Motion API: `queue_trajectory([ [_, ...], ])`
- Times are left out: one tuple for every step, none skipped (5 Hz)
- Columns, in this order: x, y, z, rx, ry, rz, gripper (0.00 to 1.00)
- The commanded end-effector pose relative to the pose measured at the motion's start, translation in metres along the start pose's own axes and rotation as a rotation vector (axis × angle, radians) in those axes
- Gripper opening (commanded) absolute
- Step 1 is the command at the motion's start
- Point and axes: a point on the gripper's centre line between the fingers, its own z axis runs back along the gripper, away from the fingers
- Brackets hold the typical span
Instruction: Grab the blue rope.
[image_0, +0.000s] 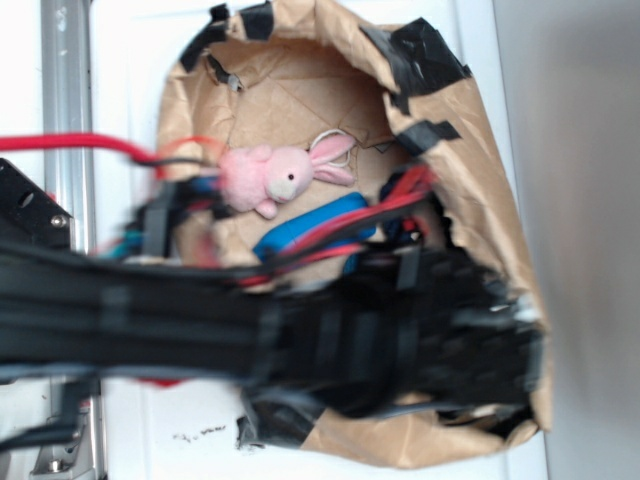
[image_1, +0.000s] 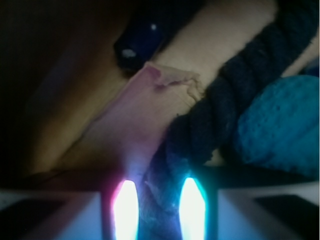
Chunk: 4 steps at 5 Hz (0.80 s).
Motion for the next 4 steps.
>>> queue_trajectory([
  [-0.022,0.001,0.006,-0.089,-0.088,-0.256,0.0],
  [-0.003,0.017,0.055,-0.211,-0.126,-0.425,0.0],
  [0.019,0.047,0.106,-0.194,-0.109,-0.532,0.0],
  [0.03,0.052,0.136,-0.145,-0.095,-0.639,0.0],
])
